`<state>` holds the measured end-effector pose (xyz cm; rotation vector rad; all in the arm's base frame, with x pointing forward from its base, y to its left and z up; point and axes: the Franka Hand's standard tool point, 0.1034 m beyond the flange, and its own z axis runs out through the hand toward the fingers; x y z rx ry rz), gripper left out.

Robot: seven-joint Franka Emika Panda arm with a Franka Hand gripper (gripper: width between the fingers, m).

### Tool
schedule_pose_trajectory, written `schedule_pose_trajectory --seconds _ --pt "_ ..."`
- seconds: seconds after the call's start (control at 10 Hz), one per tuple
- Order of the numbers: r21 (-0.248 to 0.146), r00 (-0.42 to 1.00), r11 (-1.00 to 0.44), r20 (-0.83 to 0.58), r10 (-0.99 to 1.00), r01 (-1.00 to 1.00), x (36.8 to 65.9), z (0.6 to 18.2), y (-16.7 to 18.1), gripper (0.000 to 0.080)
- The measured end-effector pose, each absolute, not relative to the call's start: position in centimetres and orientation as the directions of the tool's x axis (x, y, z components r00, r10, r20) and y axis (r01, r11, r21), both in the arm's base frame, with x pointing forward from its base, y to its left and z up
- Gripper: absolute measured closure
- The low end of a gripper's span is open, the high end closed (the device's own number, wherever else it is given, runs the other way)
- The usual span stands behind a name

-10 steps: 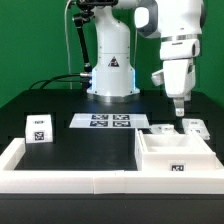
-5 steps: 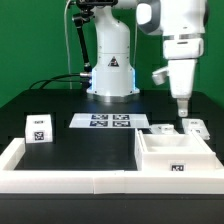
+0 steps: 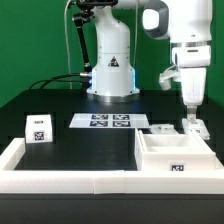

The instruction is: Assemble cabinet

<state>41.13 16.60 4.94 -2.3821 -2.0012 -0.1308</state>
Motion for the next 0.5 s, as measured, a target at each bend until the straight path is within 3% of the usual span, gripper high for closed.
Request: schedule_pose_trajectory --seconds 0.5 --pt "0.04 0.186 -0.193 0.139 0.973 0.98 37.3 3.3 19.6 0.0002"
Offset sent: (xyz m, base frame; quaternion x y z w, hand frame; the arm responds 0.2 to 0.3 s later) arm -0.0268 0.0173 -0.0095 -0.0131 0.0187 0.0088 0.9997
